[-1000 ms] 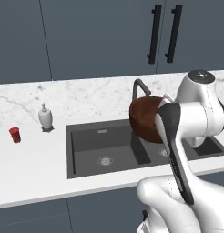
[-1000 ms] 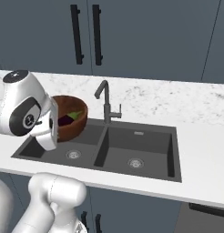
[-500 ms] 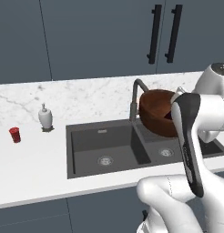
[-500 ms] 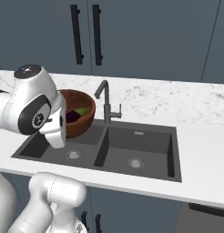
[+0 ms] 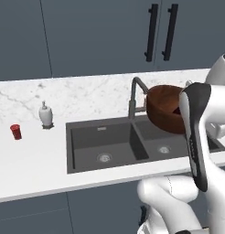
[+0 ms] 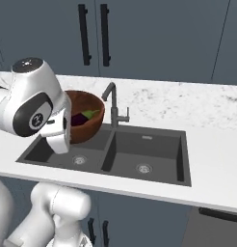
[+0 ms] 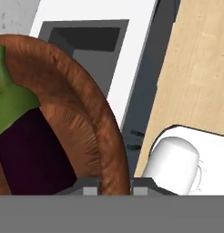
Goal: Pick the eggplant from the sink and place it in the bowl. Then pick the bowl and place it in the microwave. Then close the microwave door and press the start button.
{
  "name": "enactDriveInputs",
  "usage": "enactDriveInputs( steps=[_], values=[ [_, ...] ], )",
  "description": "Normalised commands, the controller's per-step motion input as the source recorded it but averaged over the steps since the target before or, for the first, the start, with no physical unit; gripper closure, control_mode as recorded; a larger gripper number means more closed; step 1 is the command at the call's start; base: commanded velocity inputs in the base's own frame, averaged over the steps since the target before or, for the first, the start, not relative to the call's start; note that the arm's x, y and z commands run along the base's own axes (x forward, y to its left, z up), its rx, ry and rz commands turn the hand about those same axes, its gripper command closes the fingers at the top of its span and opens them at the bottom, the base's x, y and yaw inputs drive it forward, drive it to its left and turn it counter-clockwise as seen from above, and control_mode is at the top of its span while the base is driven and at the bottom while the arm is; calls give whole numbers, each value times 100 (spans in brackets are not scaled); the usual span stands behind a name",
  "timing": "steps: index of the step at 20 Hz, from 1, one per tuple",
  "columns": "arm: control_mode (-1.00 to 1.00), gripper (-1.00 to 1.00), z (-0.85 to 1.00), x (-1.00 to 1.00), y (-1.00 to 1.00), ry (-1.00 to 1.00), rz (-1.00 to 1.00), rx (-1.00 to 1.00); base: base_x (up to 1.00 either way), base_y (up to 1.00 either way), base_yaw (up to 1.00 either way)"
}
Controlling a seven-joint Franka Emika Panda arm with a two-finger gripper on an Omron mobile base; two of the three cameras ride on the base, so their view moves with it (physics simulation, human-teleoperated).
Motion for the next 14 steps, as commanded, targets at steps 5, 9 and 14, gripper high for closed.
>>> enactDriveInputs(
  steps=[5, 9, 14],
  values=[
    [100, 100, 0, 0, 0, 0, 0, 0, -68, 11, 1],
    [100, 100, 0, 0, 0, 0, 0, 0, -60, 93, 45],
    [100, 100, 0, 0, 0, 0, 0, 0, 0, 33, 93]
  ],
)
